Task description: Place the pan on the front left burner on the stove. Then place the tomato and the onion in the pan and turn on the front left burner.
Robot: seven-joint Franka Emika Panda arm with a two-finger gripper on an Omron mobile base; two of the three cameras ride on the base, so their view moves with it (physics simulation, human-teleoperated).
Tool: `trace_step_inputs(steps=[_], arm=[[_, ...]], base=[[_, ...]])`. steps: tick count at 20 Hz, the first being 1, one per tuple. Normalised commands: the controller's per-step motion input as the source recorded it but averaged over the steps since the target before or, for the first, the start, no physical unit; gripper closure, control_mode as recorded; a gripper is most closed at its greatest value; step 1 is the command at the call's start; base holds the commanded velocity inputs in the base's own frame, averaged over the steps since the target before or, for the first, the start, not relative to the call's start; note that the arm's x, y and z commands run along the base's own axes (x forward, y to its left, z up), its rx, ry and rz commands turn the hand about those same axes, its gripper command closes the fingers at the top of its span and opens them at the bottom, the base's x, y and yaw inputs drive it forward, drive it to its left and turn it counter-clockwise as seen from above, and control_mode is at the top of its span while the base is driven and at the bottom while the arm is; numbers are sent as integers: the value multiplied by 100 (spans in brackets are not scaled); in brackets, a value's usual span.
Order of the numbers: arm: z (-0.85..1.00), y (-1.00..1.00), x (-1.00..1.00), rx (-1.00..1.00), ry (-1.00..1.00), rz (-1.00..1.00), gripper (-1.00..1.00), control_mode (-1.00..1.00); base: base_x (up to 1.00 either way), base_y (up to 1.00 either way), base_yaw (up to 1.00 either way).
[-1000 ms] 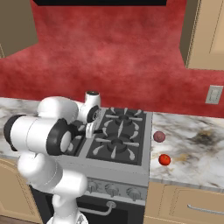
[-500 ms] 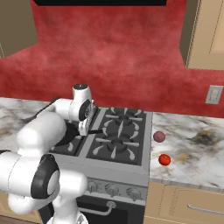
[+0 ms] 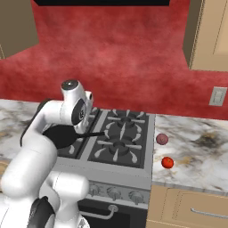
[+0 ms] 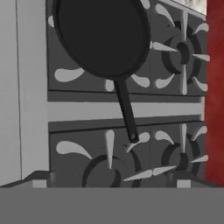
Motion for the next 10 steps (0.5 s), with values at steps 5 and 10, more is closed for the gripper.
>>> trace_step_inputs(steps=[5, 10], arm=[[40, -24, -28, 0, -19, -28, -100, -100], [26, -38, -31, 3, -17, -26, -100, -100]], base=[[0, 0, 0], [0, 0, 0]])
